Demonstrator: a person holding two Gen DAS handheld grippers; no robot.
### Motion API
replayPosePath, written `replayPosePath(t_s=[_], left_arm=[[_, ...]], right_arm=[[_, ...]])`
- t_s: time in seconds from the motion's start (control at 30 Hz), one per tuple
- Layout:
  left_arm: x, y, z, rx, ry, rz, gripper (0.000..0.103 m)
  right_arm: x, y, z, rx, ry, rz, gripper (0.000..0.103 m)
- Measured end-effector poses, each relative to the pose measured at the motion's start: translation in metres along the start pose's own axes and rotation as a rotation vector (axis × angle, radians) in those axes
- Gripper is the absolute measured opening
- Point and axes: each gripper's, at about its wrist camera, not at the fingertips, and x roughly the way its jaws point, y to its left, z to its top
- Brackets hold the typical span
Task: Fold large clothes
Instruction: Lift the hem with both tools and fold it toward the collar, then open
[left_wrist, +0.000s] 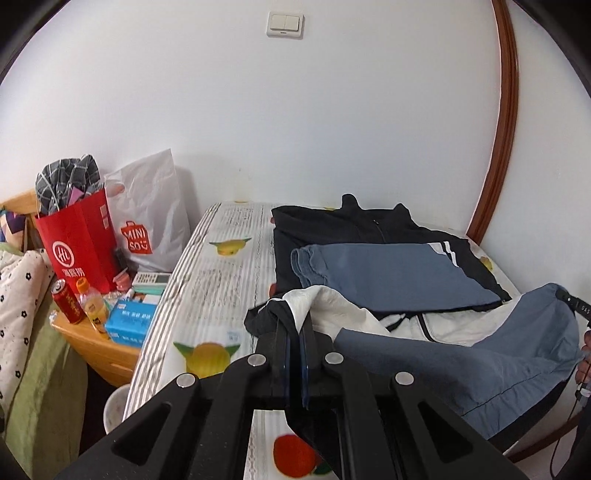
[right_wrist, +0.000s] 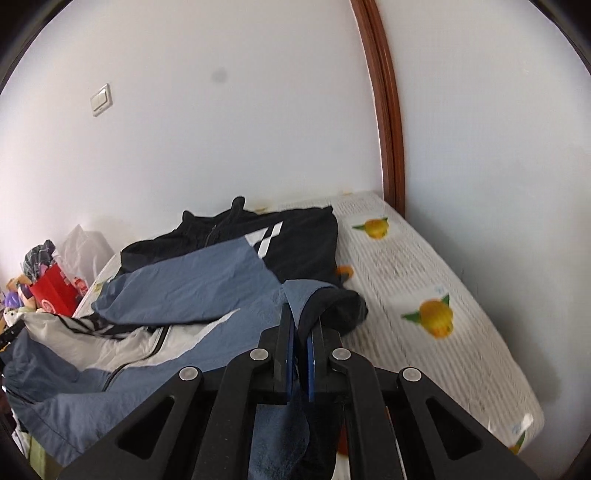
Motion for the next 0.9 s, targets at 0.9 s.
replayPosePath(t_s=[0.9], left_arm=[[0.135,0.011,0.052,-0.089,0.099,0.072,0.004]], right_arm=[[0.137,0.015,0.062,0.005,0.059,-0.065,0.005]])
